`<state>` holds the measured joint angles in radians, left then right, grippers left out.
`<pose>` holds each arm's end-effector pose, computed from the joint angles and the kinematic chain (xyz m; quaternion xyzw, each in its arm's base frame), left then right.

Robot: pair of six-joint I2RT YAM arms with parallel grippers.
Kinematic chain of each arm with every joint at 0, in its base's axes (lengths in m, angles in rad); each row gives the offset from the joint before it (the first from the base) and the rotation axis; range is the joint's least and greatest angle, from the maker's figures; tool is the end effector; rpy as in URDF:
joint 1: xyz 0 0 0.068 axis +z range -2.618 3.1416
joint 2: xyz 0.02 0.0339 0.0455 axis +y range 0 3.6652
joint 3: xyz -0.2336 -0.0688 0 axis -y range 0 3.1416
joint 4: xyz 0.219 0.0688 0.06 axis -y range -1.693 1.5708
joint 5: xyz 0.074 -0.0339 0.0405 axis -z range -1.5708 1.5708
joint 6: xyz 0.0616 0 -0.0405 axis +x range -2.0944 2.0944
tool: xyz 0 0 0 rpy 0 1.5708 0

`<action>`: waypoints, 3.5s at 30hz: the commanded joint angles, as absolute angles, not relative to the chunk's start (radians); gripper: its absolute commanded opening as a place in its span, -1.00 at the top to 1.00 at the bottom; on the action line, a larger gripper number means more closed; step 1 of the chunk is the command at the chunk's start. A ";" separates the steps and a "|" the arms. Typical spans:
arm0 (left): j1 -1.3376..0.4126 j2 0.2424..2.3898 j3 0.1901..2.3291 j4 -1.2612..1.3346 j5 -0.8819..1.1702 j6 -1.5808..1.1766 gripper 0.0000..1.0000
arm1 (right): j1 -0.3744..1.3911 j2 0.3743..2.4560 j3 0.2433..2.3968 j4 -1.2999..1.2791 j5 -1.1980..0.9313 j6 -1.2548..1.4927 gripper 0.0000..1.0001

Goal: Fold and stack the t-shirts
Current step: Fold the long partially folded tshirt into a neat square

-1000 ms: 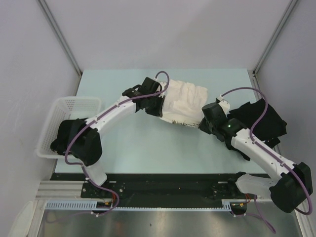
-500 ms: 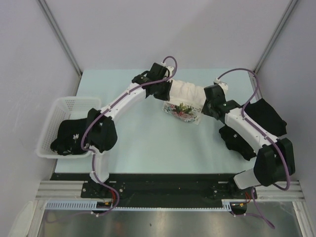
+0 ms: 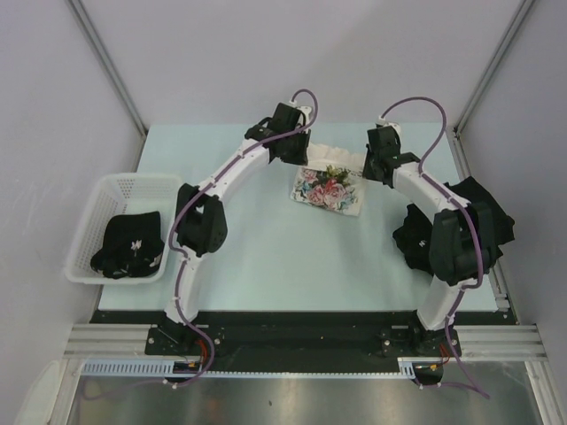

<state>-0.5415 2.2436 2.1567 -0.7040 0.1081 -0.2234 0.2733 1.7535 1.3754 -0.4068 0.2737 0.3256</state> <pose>0.4114 -0.2552 0.2408 0.1666 0.9087 -0.1880 0.3335 0.3727 0.0872 0.2239 0.0761 0.9135 -0.0085 0.3996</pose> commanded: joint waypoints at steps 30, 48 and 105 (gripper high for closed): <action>-0.420 2.536 2.391 -0.331 0.089 -0.445 1.00 | 0.124 2.247 1.934 -0.403 0.250 0.163 1.00; -0.402 2.595 2.358 -0.195 0.190 -0.540 0.79 | 0.100 2.284 1.904 -0.371 0.255 0.160 1.00; -0.434 1.583 1.353 -0.440 0.028 -0.337 -0.99 | 0.284 2.526 2.416 -0.474 -0.083 0.318 1.00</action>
